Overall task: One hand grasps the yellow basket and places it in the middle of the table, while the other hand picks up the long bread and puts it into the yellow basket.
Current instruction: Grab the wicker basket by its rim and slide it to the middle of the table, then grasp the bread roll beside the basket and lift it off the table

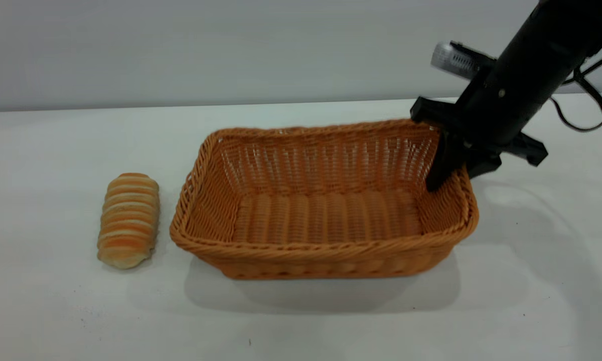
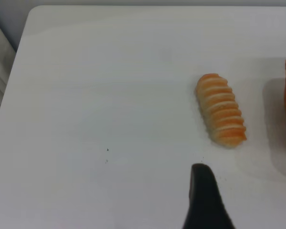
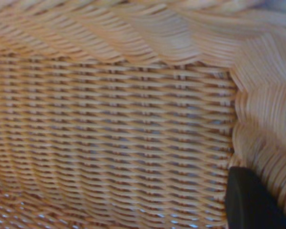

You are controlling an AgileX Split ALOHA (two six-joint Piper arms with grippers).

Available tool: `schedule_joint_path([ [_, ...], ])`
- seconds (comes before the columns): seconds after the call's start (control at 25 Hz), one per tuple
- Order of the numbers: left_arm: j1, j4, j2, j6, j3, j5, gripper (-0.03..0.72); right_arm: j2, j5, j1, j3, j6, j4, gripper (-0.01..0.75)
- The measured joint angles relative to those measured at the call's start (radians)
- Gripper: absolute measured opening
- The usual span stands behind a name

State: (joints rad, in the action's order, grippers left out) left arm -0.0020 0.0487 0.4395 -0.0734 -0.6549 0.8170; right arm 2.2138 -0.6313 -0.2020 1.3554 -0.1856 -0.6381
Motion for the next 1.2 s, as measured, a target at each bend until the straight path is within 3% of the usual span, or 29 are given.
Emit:
schedule_joint_path([
  [0.12, 0.000, 0.000, 0.000, 0.000, 0.000, 0.000, 0.513, -0.001, 0.000, 0.001, 0.002, 0.003, -0.002, 0.169],
  [0.32, 0.000, -0.001, 0.000, -0.003, 0.000, 0.000, 0.513, -0.018, -0.002, 0.006, 0.004, -0.003, -0.004, 0.415],
  [0.48, 0.000, -0.001, 0.000, -0.018, 0.000, 0.000, 0.513, -0.063, -0.048, 0.055, 0.004, -0.012, 0.001, 0.554],
  [0.68, 0.000, 0.046, 0.000, -0.085, 0.000, 0.001, 0.513, -0.182, -0.194, 0.188, 0.004, -0.093, 0.050, 0.576],
  [0.8, 0.000, 0.054, 0.007, -0.140, 0.000, 0.000, 0.513, -0.270, -0.306, 0.218, 0.004, -0.127, 0.162, 0.562],
  [0.92, 0.000, 0.057, 0.074, -0.151, 0.000, 0.000, 0.509, -0.354, -0.377, 0.210, -0.005, -0.095, 0.290, 0.558],
  [1.2, 0.000, 0.011, 0.451, -0.151, 0.000, -0.044, 0.505, -0.577, -0.346, 0.103, -0.159, 0.014, 0.476, 0.558],
])
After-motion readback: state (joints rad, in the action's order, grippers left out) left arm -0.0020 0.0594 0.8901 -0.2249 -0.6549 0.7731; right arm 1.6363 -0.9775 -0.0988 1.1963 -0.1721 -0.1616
